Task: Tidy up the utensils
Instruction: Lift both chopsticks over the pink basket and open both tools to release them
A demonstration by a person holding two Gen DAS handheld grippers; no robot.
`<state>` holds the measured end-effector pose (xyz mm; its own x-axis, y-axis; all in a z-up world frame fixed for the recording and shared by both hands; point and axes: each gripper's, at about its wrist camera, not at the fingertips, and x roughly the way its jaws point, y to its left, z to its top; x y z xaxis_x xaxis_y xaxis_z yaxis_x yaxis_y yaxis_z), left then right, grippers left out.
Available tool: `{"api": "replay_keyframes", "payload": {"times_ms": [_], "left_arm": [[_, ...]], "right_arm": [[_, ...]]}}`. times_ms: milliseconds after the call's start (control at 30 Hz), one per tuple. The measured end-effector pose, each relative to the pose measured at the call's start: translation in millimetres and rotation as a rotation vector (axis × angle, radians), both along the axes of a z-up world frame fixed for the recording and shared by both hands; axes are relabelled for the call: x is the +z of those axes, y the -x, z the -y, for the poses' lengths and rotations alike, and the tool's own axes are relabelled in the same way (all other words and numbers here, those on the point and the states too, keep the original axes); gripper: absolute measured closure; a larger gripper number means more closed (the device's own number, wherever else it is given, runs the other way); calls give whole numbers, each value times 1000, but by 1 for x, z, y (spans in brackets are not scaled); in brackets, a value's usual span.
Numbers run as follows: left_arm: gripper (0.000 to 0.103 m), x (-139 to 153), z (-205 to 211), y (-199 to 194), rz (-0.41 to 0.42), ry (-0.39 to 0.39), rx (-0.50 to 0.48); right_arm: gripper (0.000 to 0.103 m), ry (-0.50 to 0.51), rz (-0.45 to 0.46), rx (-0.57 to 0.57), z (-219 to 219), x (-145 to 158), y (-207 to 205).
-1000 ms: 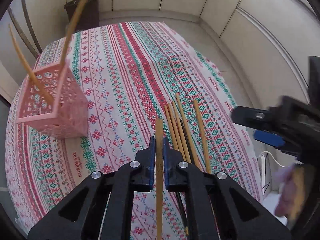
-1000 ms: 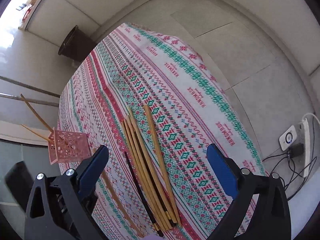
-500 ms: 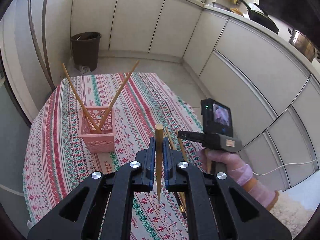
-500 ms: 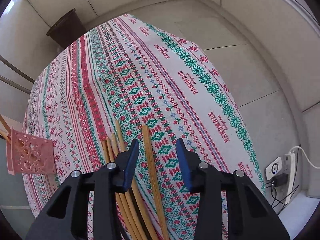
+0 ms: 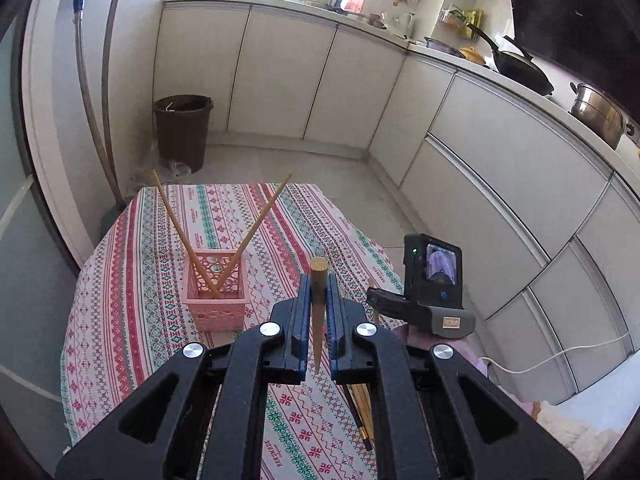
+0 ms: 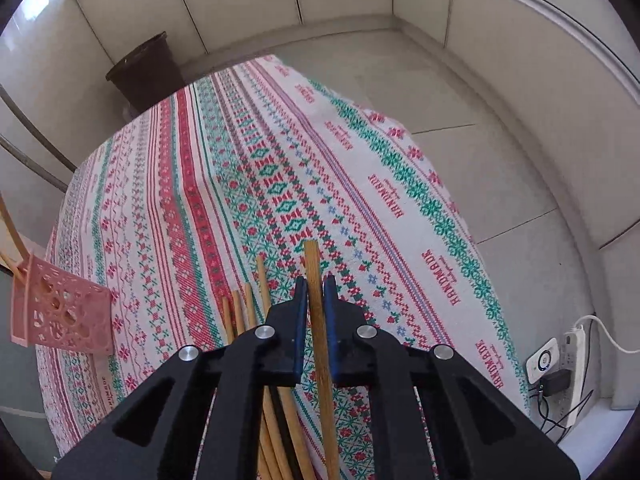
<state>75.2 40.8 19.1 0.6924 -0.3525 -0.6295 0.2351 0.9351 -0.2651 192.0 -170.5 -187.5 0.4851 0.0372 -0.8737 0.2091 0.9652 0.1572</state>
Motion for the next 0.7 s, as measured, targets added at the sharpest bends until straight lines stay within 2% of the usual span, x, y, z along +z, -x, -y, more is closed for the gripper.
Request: {"api": "replay_keyframes", "payload": {"times_ms": [233,433,700], "left_arm": [[96,12,-10,2,31,19,23],[96,36,-23,3,85,46,57],[96,73,-56,-4,185,77,184]], "right_arm": [[94,-58,199,-43,18,77,32],[94,-109,341,-35,22,132,64],[94,-213,502,30,18,209,85]]}}
